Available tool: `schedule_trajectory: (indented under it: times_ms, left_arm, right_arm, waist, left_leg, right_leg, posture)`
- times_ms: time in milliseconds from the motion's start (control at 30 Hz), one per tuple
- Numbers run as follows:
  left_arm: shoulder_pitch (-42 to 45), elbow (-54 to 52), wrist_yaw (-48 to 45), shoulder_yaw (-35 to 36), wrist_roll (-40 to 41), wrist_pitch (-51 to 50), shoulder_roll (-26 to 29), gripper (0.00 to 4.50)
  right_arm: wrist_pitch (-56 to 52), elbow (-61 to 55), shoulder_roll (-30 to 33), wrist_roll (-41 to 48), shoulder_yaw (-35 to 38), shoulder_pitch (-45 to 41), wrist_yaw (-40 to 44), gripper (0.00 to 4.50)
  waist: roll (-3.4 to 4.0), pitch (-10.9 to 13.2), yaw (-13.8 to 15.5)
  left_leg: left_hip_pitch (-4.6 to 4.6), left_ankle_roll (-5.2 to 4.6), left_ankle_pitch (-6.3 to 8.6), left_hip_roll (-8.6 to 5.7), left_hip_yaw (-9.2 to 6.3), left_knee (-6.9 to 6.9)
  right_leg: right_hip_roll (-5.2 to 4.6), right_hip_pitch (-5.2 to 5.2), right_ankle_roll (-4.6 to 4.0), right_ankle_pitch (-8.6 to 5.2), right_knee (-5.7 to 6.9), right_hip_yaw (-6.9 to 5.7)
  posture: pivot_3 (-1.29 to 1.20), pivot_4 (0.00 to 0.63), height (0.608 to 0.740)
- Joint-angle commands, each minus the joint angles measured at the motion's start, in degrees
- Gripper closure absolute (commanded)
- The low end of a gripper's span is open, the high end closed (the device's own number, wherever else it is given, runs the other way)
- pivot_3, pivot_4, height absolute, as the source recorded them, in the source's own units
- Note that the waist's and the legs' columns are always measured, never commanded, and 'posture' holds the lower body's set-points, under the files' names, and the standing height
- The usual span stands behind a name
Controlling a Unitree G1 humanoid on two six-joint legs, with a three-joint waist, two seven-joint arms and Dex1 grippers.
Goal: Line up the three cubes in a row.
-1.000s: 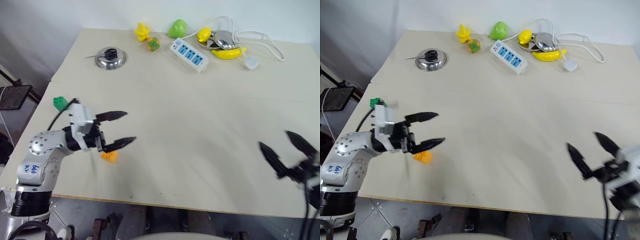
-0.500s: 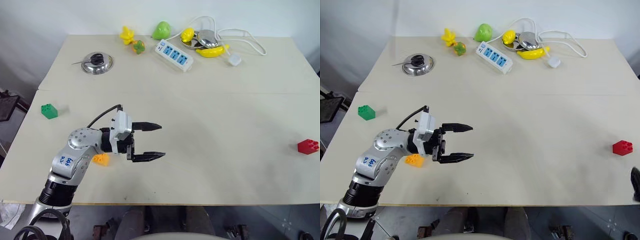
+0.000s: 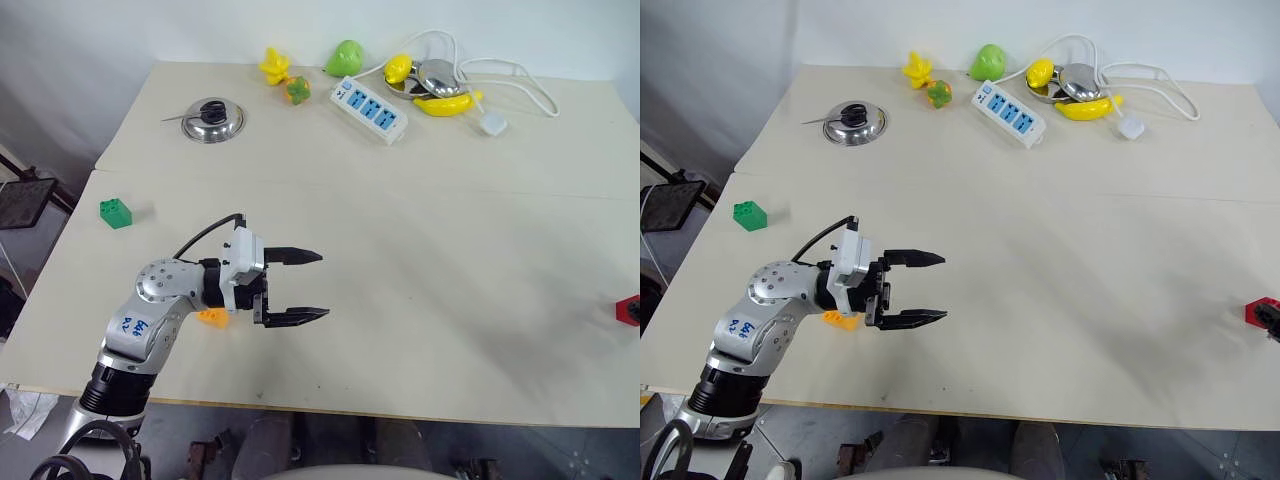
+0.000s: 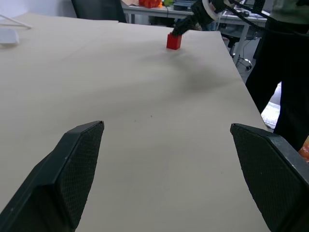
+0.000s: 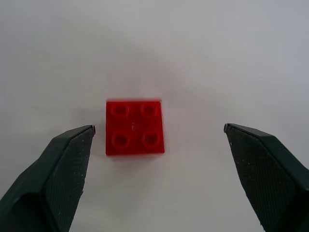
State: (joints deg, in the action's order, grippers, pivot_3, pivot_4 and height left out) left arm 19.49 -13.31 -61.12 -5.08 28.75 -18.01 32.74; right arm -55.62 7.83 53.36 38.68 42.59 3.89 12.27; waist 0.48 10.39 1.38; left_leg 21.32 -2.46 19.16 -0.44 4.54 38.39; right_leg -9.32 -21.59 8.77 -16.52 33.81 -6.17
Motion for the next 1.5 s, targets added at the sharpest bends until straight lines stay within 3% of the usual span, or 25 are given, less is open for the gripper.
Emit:
schedule_trajectory:
  times_ms: [33, 67, 167, 333, 467, 533, 633, 767, 1033, 1333, 1500]
  left_arm:
    - [-0.14, -2.31, 0.34, 1.45, -0.27, 1.23, 0.7, 0.0]
    - [-0.12, -2.32, 0.41, 1.5, -0.35, 1.28, 0.69, 0.0]
    - [-0.22, -2.32, 0.6, 1.71, -0.48, 1.43, 0.69, 0.0]
    - [-1.17, -2.31, 0.97, 2.34, -0.62, 1.77, 0.76, 0.0]
    - [-2.01, -1.5, 0.77, 3.48, -0.67, 2.31, 1.21, 0.0]
    - [-2.48, -0.81, 0.19, 4.17, -0.75, 2.87, 1.9, 0.0]
    - [-2.85, 0.13, -0.38, 5.0, -0.45, 3.32, 2.69, 0.0]
    - [-3.3, 1.2, -0.61, 6.24, 0.0, 3.44, 2.83, 0.0]
    - [-6.9, 1.35, -2.77, 8.87, 1.03, 3.74, 4.39, 0.0]
    - [-7.89, 2.42, -3.58, 10.66, 0.76, 4.56, 5.99, 0.0]
    - [-8.46, 2.85, -1.84, 12.69, 0.72, 5.71, 5.63, 0.0]
  right_arm:
    - [1.2, 1.67, 0.95, -2.74, -0.9, -1.84, 1.89, 0.38]
    - [1.62, 1.8, 0.8, -3.21, -1.24, -2.15, 2.49, 0.54]
    - [2.16, 1.08, 0.24, -3.9, -1.65, -2.5, 4.56, 1.57]
    - [6.83, -4.15, 0.16, -4.15, -3.38, 0.09, 13.94, 3.04]
    - [10.14, -7.69, 3.53, -4.59, -7.54, 0.48, 23.77, 3.04]
    - [15.9, -11.34, 5.55, -4.52, -11.25, -1.0, 32.77, 3.04]
    - [26.87, -15.77, 8.36, -7.37, -19.54, -3.29, 45.64, 3.04]
    - [37.5, -14.69, 10.52, -15.3, -34.44, -11.75, 56.4, 3.04]
    - [46.17, -2.17, 1.28, -26.65, -53.49, -33.27, 65.19, 3.04]
    - [53.78, 12.24, -5.15, -33.03, -58.44, -43.67, 69.43, 3.04]
    - [55.28, 12.47, -5.71, -30.37, -55.62, -44.4, 71.69, 1.51]
  waist:
    - [0.01, 0.0, -0.03]
    - [0.01, 0.0, -0.03]
    - [0.01, 0.0, -0.03]
    - [0.01, 0.0, -0.02]
    - [0.01, 0.0, -0.07]
    - [0.02, 0.01, -0.31]
    - [0.03, 0.01, -0.82]
    - [-0.1, 0.09, -1.16]
    - [-0.2, 0.17, -1.58]
    - [-0.26, 0.22, -1.9]
    - [-0.23, 0.24, -2.0]
  left_leg:
    - [0.0, 0.0, 0.0, 0.0, 0.01, 0.02]
    - [-0.01, 0.0, 0.0, 0.01, 0.01, 0.04]
    - [0.0, 0.0, 0.0, 0.01, 0.02, 0.08]
    - [0.0, 0.01, 0.0, 0.02, 0.02, 0.09]
    - [0.0, 0.02, 0.01, 0.03, 0.01, 0.11]
    - [0.0, 0.02, 0.01, 0.05, 0.03, 0.17]
    - [-0.02, 0.06, 0.03, 0.13, 0.06, 0.26]
    - [-0.01, 0.16, 0.09, 0.21, 0.02, 0.39]
    - [0.15, 0.15, 0.17, 0.2, -0.13, 0.68]
    - [0.22, 0.16, 0.17, 0.19, -0.27, 0.72]
    - [0.21, 0.17, 0.16, 0.2, -0.26, 0.74]
  right_leg:
    - [0.0, 0.0, 0.02, 0.01, 0.0, 0.0]
    - [0.0, 0.01, 0.02, 0.01, 0.01, 0.01]
    - [0.0, 0.01, 0.04, 0.02, 0.01, 0.01]
    - [0.01, 0.01, 0.05, 0.03, 0.01, 0.01]
    - [0.03, 0.02, 0.07, 0.03, 0.01, 0.01]
    - [0.02, 0.02, 0.1, 0.05, 0.01, 0.03]
    - [0.08, 0.02, 0.11, 0.06, 0.03, 0.03]
    - [0.18, 0.05, 0.1, 0.06, 0.03, 0.02]
    - [0.13, 0.03, 0.1, 0.06, 0.07, -0.08]
    - [0.11, 0.06, 0.08, 0.06, 0.09, -0.23]
    - [0.1, 0.05, 0.08, 0.06, 0.13, -0.23]
  posture:
    - [0.0, 0.15, 0.74]
    - [0.0, 0.15, 0.74]
    - [0.0, 0.15, 0.74]
    - [0.0, 0.15, 0.74]
    - [0.0, 0.15, 0.74]
    - [0.0, 0.15, 0.74]
    - [0.0, 0.15, 0.74]
    - [0.0, 0.15, 0.74]
    - [0.0, 0.15, 0.74]
    - [0.0, 0.15, 0.74]
    - [0.0, 0.15, 0.74]
